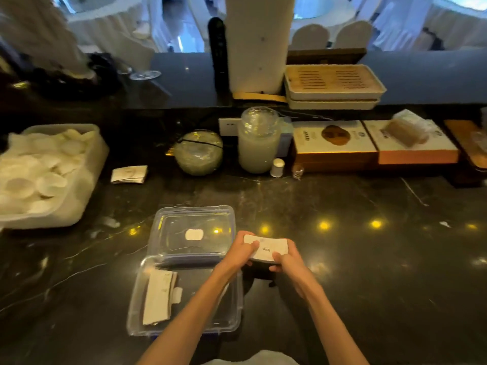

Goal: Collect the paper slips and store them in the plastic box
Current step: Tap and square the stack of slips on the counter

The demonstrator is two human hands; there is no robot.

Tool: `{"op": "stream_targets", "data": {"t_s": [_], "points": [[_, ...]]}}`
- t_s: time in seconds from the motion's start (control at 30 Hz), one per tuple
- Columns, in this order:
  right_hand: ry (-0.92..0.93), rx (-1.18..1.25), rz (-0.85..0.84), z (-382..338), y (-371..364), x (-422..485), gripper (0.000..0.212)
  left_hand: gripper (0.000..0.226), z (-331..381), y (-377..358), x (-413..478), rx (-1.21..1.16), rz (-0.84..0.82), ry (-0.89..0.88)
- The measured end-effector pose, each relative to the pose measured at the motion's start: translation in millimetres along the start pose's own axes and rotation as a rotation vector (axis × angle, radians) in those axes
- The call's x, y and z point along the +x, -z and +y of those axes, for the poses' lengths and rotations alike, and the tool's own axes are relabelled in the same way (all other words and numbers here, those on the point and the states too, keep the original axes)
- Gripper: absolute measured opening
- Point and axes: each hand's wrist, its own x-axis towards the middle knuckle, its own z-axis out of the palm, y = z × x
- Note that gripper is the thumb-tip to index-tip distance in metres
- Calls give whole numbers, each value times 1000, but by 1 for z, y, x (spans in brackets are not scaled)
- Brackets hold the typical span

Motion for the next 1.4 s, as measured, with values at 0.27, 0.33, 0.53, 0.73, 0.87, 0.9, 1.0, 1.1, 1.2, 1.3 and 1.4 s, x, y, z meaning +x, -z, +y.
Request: {"op": "stream_targets", "data": {"t_s": [0.27, 0.33, 0.53, 0.73, 0.87, 0.9, 1.0, 1.1, 1.2, 1.3, 1.4], "points": [[84, -81, -165, -84, -146, 36, 24, 15, 4, 151, -6, -277, 366, 30], [119, -169, -138, -109, -198, 54, 25, 25, 7, 204, 3, -186, 432, 28], [153, -164, -171, -189, -331, 115, 42, 41, 29, 347, 58, -55, 521, -6], [59, 451, -182, -256, -412, 185, 50, 31, 54, 403, 120, -628, 543, -76], [114, 9, -82, -276, -447, 222, 52, 40, 43, 387, 150, -986, 429, 6], [144, -134, -97, -285, -448, 232, 51, 42, 37, 388, 154, -1020, 428, 64], [205, -607, -338, -308, -453, 259, 54, 56, 12, 398, 167, -1026, 532, 218], [187, -1014, -561, -313, -478, 281, 58, 67, -5, 414, 178, -995, 634, 302], [180, -1258, -619, -292, -505, 298, 64, 69, -13, 426, 189, -1045, 638, 345], [226, -1424, -585, -262, -515, 311, 71, 62, -12, 429, 200, -1110, 634, 345], [244, -1362, -527, -249, -510, 316, 73, 64, -4, 428, 205, -1146, 667, 378]]}}
